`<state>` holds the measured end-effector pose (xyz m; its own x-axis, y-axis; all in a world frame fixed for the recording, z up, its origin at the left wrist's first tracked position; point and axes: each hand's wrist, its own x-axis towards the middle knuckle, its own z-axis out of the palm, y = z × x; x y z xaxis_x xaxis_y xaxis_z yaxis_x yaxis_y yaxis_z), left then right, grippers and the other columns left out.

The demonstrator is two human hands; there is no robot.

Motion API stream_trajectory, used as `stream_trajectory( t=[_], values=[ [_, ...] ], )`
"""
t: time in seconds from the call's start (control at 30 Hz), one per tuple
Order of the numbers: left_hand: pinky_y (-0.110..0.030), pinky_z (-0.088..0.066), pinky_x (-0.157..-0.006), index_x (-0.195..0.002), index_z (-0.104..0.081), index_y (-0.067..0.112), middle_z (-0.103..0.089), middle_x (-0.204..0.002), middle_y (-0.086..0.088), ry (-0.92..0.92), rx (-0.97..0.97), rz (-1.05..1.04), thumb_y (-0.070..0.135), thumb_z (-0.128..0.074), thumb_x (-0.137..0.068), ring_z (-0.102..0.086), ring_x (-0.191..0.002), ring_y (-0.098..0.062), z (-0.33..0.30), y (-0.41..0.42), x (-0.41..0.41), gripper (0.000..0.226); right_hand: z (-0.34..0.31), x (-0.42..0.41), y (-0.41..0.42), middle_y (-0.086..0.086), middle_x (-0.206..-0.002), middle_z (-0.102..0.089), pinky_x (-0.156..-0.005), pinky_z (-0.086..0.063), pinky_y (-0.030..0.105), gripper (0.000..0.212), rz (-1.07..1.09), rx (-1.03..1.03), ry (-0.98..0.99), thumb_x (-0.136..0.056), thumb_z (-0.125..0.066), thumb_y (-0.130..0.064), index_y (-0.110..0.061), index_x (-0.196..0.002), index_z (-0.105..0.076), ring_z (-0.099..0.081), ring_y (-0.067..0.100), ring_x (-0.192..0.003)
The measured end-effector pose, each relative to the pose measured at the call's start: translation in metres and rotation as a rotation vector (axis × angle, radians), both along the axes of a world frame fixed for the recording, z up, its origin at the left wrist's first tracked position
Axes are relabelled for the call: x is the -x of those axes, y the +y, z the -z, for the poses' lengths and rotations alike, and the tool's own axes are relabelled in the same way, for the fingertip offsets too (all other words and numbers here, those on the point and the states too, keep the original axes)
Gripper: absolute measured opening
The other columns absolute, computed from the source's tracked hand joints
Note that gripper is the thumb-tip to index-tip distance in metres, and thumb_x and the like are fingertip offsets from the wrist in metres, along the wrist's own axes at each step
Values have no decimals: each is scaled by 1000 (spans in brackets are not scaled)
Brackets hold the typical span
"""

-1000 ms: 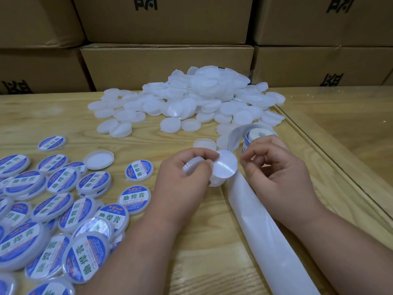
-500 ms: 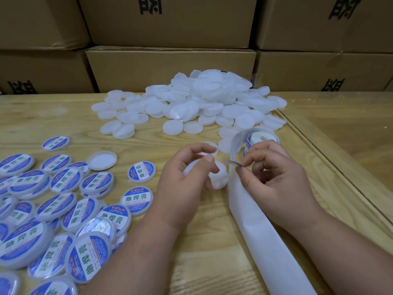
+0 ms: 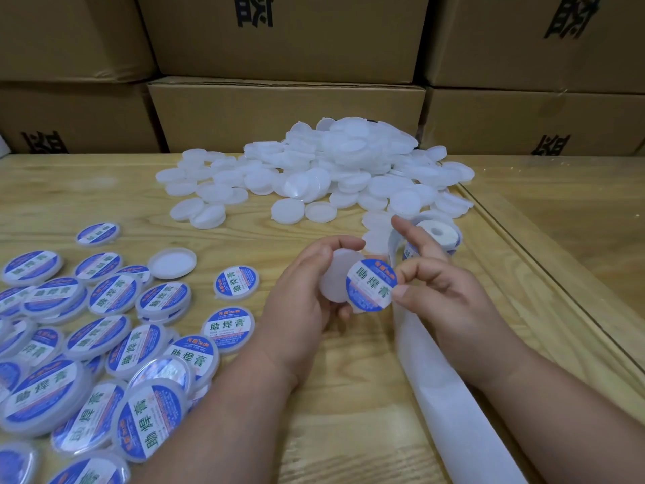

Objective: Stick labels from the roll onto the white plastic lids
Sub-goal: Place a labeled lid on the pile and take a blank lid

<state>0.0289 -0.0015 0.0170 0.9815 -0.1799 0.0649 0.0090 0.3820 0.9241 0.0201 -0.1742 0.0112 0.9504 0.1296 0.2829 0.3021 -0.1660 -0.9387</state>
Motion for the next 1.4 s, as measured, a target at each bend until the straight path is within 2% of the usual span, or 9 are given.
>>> stream_trajectory(
  t=[0.13, 0.23, 0.33, 0.5, 0.6, 0.9, 1.1, 1.3, 1.4],
  values=[
    [-27, -37, -52, -106, -64, 17, -76, -107, -17, -17, -16, 84, 26, -37, -79, -65, -80, -24, 1, 2, -1, 39, 1, 1, 6, -46, -139, -39, -124, -15, 48, 8, 43, 82, 26, -73, -67, -25, -30, -69, -71, -17, 1, -152],
    [-28, -37, -53, -104, -65, 19, -76, -106, -17, -38, -35, 98, 20, -39, -74, -65, -79, -25, 4, 3, -2, 40, -1, 0, 8, -29, -152, -35, -125, -14, 46, 6, 101, 133, 36, -73, -68, -29, -27, -72, -74, -13, -4, -151],
    [-27, -38, -52, -102, -67, 20, -76, -105, -16, -55, -43, 100, 16, -40, -71, -65, -75, -25, 5, 2, -2, 41, -2, 2, 8, -22, -156, -35, -125, -14, 46, 9, 124, 146, 45, -73, -68, -31, -26, -73, -75, -12, -5, -151],
    [-26, -40, -52, -89, -74, 31, -76, -106, -16, -43, -48, 101, 16, -43, -70, -64, -74, -26, 3, 1, -2, 40, -3, 2, 10, -21, -155, -39, -125, -13, 45, 6, 140, 148, 41, -77, -72, -28, -26, -73, -77, -13, -7, -150],
    [-25, -40, -53, -89, -75, 33, -76, -107, -15, -47, -57, 101, 16, -43, -73, -63, -74, -24, 2, 2, -1, 40, -1, 2, 8, -23, -153, -39, -125, -12, 45, 20, 132, 152, 46, -86, -77, -14, -29, -72, -76, -12, -9, -149],
    [-28, -38, -55, -89, -73, 36, -77, -106, -9, -23, -94, 70, 16, -43, -76, -65, -74, -19, 1, 0, 0, 38, 1, 0, 10, -17, -152, -46, -124, -17, 45, 21, 151, 144, 10, -86, -76, -12, -30, -76, -79, -18, -5, -149],
    [-30, -37, -56, -86, -72, 37, -78, -106, -8, 5, -77, -28, 12, -44, -73, -69, -71, -19, 3, 1, -5, 40, -1, 1, 12, -24, -150, -43, -125, -18, 42, 25, 125, 152, -41, -79, -67, -31, -51, -89, -76, -21, -6, -148],
    [-24, -40, -53, -97, -68, 35, -78, -105, -3, -20, -64, -166, 25, -61, -95, -66, -66, -16, 2, 2, -4, 13, 5, -1, 3, -20, -143, -55, -114, -31, 31, 26, 162, 71, -106, -87, -68, -14, -39, -88, -78, -39, -5, -140],
    [-19, -39, -48, -103, -70, 40, -78, -104, -1, -26, -50, -231, 38, -56, -102, -63, -59, -13, 1, 3, -4, 14, 8, -3, 0, -17, -136, -60, -106, -36, 27, 32, 211, 62, -136, -89, -68, -4, -35, -82, -76, -48, -5, -132]
  ],
)
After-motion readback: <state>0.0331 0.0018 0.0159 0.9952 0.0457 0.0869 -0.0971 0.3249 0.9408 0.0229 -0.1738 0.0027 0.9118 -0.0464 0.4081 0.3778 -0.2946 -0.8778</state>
